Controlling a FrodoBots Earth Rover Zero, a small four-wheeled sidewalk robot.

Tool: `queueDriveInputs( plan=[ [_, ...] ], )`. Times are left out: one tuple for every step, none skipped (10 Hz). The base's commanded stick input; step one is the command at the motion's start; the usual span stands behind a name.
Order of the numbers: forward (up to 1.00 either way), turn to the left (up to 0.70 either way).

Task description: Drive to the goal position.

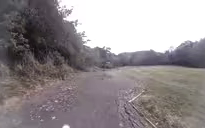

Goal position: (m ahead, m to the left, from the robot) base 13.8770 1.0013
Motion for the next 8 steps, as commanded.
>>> queueDriveInputs(
  plan=[
    [0.45, 0.0],
    [0.45, 0.0],
    [0.45, 0.0],
    [0.45, 0.0],
    [0.45, 0.0],
    [0.45, 0.0],
    [0.45, 0.0],
    [0.45, 0.0]
  ],
)
